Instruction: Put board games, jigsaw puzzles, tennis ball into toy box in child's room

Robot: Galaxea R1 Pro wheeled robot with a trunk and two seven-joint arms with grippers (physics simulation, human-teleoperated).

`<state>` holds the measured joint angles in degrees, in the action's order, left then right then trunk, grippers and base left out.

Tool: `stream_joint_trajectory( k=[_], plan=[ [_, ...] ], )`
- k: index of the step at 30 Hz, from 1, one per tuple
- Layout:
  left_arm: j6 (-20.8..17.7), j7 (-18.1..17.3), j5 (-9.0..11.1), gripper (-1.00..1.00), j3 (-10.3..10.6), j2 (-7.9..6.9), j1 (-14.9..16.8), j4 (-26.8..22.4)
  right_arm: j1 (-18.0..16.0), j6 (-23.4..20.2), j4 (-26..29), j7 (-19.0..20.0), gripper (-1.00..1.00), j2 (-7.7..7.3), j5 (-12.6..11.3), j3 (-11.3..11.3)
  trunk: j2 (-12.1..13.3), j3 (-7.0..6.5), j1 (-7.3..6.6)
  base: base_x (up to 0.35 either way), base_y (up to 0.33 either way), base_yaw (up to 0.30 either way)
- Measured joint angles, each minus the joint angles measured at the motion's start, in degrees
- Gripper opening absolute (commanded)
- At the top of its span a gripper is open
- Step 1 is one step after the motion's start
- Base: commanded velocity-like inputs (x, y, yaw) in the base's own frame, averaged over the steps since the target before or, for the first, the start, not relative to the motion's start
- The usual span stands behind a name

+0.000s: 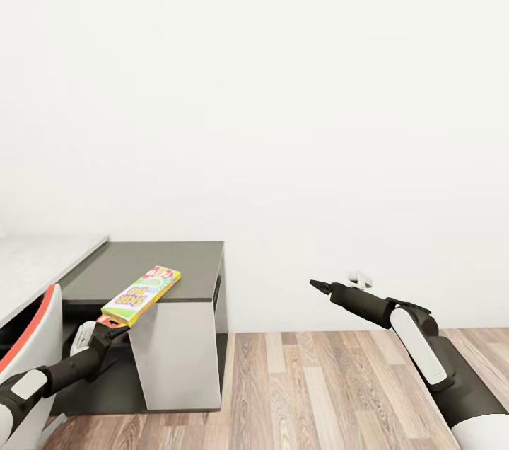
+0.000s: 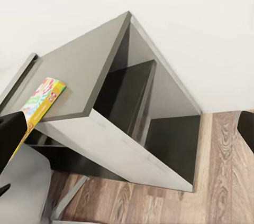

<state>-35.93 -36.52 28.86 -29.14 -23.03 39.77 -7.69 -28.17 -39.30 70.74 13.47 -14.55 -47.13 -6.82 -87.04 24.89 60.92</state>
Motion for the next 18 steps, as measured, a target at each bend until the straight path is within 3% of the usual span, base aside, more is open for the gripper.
stream_joint_trajectory(
  k=[4,18],
  plan=[
    [-0.1,0.0,0.1,1.0,-0.8,0.09,0.0,-0.1,0.0,0.0,0.0,0.0,1.0,0.0,0.0,0.0,-1.6,0.72,0.88,0.0,0.0,0.0],
    [-0.5,-0.2,0.1,1.0,-1.2,0.33,0.1,-0.6,0.0,0.0,0.0,-0.1,1.0,0.0,0.0,-0.1,-1.6,0.72,0.89,0.0,0.0,0.0]
  ],
)
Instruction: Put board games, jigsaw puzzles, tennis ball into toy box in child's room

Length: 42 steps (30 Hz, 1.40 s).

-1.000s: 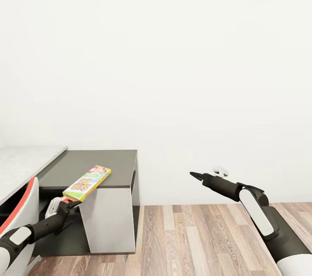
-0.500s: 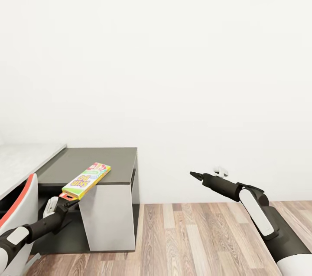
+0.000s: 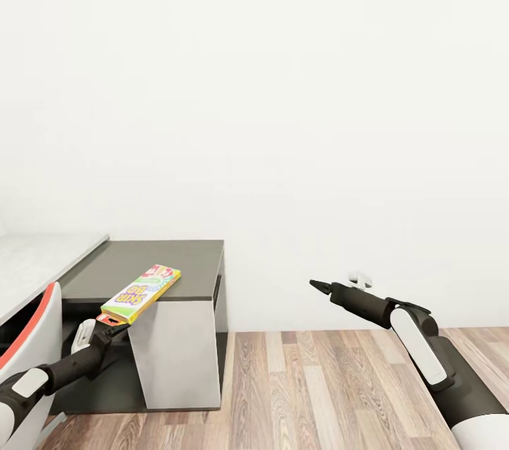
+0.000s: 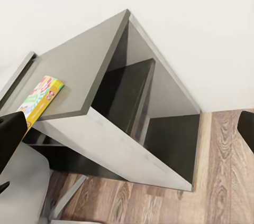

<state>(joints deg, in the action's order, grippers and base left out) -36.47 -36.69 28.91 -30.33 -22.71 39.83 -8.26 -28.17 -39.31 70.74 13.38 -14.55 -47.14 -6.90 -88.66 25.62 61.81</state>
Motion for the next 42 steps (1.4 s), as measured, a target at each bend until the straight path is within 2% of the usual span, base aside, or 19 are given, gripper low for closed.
stream_joint_trajectory(
  k=[27,42],
  plan=[
    [0.0,-1.4,-0.1,1.0,0.0,-0.05,0.0,-0.1,0.0,0.1,0.0,-0.1,1.0,0.0,0.0,0.0,0.0,0.0,-0.01,0.09,0.0,0.0],
    [-0.1,-1.5,-0.1,1.0,0.0,-0.18,0.0,-0.1,0.0,0.1,0.0,-0.1,1.0,0.0,0.0,0.0,0.0,0.0,0.0,0.014,0.0,0.0]
  ],
)
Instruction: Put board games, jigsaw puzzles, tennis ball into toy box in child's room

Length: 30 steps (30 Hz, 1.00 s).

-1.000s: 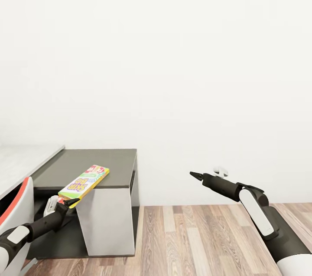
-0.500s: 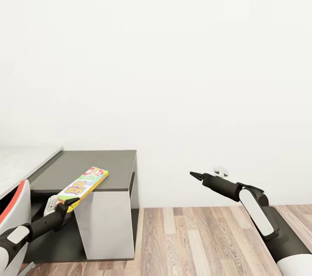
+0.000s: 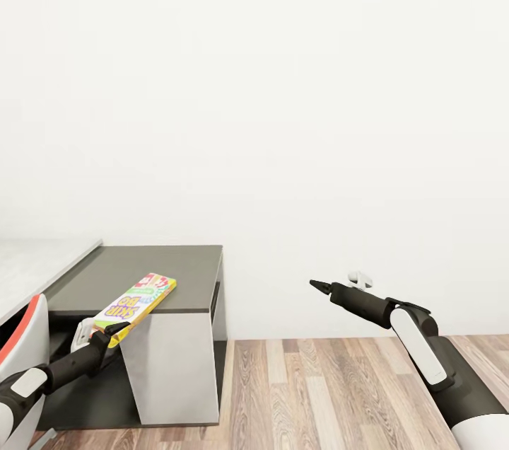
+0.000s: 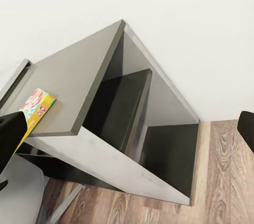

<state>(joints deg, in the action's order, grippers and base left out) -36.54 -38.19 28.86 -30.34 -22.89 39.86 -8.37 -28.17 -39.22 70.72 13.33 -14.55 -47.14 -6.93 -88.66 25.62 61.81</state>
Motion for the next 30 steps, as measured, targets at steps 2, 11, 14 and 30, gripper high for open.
stream_joint_trajectory(
  k=[2,11,14,30],
  plan=[
    [0.0,0.0,0.0,1.0,0.0,-0.02,0.0,0.0,0.0,0.0,0.0,0.0,1.0,0.0,0.0,0.0,0.0,0.0,0.0,0.0,0.0,0.0],
    [0.0,0.0,0.1,1.0,0.0,-0.12,0.0,0.0,0.0,0.0,0.0,0.0,1.0,0.01,0.0,-0.1,0.0,0.0,0.0,0.0,0.0,0.0],
    [0.0,0.0,0.0,1.0,0.0,-0.15,0.0,0.0,0.0,0.0,0.0,0.0,1.0,0.04,0.0,-0.1,0.0,0.0,0.0,0.0,0.0,0.0],
    [0.1,0.0,0.0,1.0,-0.1,-0.22,0.0,-0.1,0.0,0.0,-0.1,-0.1,1.0,0.08,-0.1,-0.1,0.0,0.0,-0.02,0.08,0.0,0.0]
  ],
)
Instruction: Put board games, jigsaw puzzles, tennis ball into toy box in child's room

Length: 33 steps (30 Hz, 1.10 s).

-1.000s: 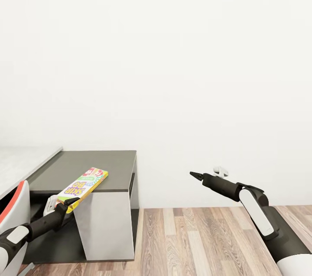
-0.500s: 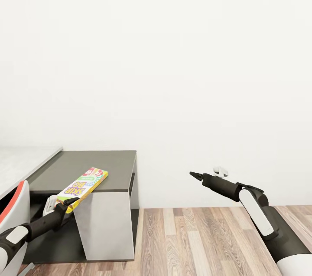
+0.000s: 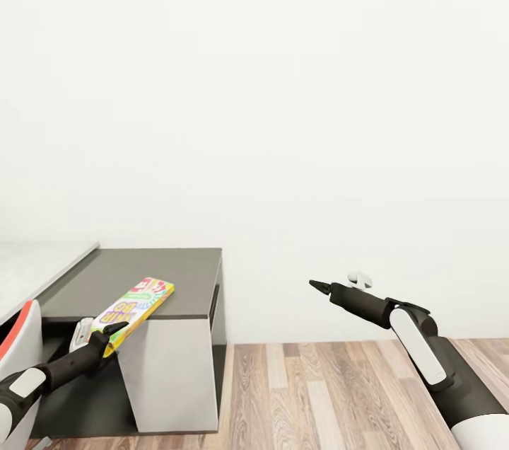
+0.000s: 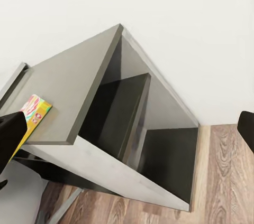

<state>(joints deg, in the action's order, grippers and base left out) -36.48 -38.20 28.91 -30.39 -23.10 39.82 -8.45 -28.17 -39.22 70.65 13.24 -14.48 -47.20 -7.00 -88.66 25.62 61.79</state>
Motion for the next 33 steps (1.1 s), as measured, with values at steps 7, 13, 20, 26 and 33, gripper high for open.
stream_joint_trajectory(
  k=[7,13,20,26,33],
  plan=[
    [0.0,0.0,0.0,1.0,0.0,0.04,0.0,0.0,0.0,0.0,0.0,0.0,1.0,0.01,0.0,0.0,0.0,0.0,0.01,0.046,0.0,0.0],
    [0.0,-0.1,0.0,1.0,0.1,0.02,0.0,0.0,0.0,0.0,0.0,0.0,1.0,0.01,0.0,0.0,0.0,0.0,0.02,0.006,0.0,0.0],
    [0.0,-0.1,0.0,1.0,0.1,0.03,0.0,0.0,0.0,0.0,0.0,0.0,1.0,0.01,0.0,0.0,0.0,0.0,0.02,0.005,0.0,0.0],
    [0.0,0.0,0.0,1.0,0.1,0.03,0.0,0.0,0.0,0.0,0.0,0.0,1.0,0.01,0.0,0.0,0.0,0.0,0.0,0.096,0.05,0.0],
    [0.0,0.0,0.0,1.0,0.1,0.05,0.0,0.0,0.0,0.0,0.0,0.0,1.0,0.01,0.0,0.0,0.0,0.0,0.01,0.028,0.017,0.0]
  ],
)
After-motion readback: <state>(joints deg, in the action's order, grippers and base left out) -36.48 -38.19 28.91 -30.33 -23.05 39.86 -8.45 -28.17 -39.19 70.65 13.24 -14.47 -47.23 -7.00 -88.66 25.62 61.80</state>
